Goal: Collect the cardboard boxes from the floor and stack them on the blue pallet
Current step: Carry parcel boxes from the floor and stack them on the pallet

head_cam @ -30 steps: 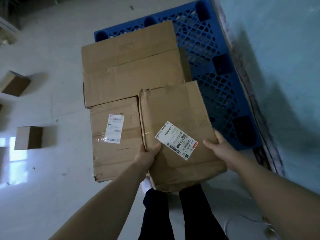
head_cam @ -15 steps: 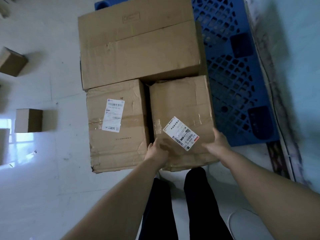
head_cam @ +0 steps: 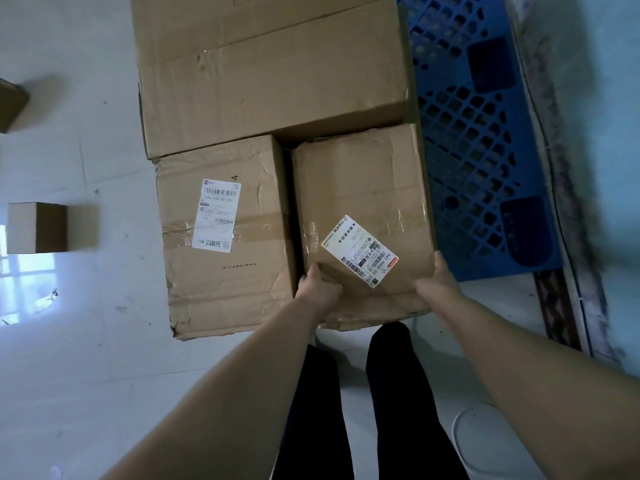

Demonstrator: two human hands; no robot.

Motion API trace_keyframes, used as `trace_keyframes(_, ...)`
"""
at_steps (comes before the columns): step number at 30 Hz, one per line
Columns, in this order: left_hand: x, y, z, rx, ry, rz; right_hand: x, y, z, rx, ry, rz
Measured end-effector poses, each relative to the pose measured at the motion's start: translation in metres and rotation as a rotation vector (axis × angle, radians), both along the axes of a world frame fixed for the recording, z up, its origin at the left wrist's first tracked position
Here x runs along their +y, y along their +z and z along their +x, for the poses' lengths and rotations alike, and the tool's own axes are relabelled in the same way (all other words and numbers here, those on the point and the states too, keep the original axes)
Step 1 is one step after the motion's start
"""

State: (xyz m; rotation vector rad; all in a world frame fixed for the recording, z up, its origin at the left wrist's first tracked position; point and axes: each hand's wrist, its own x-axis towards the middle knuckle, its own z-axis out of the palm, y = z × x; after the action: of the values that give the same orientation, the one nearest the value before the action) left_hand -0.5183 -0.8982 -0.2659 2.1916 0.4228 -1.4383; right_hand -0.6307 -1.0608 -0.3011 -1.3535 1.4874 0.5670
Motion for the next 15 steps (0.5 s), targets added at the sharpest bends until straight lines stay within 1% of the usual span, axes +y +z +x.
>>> trace_keyframes(2,-0.001,0.011,-0.002,-0.027,-0.010,-0.020,0.004,0.013,0.006,0.003,0.075,-0.043)
trace_keyframes(5,-0.004,0.029,-0.002,-0.011,-0.031,-0.039,0.007,0.036,0.023,-0.007,0.200,-0.136)
trace_keyframes(7,-0.005,0.050,0.002,-0.022,-0.022,-0.051,0.007,0.057,0.034,-0.066,0.285,-0.138)
trace_keyframes(11,-0.001,0.083,0.016,-0.095,0.074,-0.057,0.005,0.095,0.049,-0.207,0.385,-0.148)
trace_keyframes(15,0.010,0.132,0.027,-0.163,0.198,-0.108,0.010,0.132,0.056,-0.271,0.488,-0.156)
